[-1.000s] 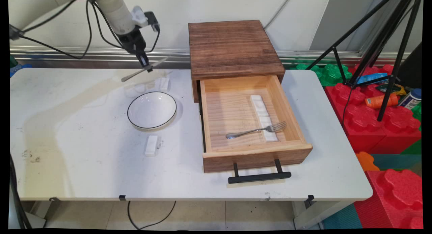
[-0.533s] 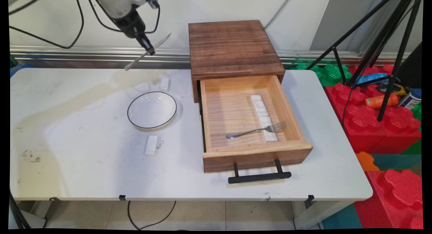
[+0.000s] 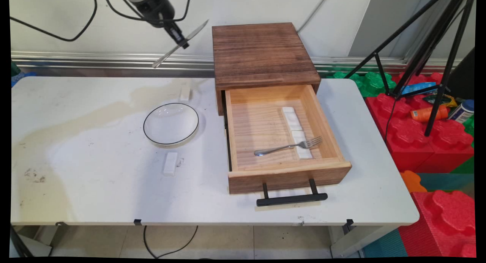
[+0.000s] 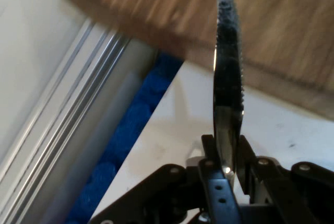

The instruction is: Place the picked object into the drawer

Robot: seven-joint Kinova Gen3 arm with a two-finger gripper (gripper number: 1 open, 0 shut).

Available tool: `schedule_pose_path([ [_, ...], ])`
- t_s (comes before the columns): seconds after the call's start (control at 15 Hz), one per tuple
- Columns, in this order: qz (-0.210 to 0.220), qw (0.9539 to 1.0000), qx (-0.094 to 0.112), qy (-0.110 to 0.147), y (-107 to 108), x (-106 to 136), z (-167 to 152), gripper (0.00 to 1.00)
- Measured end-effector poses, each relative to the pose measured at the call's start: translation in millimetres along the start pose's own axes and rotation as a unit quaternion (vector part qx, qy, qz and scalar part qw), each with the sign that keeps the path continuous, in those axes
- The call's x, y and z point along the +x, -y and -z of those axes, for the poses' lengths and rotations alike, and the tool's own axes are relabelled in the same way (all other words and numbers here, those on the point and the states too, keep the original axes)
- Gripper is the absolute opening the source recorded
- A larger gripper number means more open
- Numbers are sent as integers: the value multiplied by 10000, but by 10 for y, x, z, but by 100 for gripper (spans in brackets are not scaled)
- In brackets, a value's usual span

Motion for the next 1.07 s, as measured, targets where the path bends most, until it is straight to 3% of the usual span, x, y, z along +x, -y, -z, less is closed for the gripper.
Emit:
schedule_pose_path([
  [0.53,-867,9948,-324,-437,-741,439,494,0],
  [1.07,-1508,9840,-690,-651,-1341,867,550,0],
])
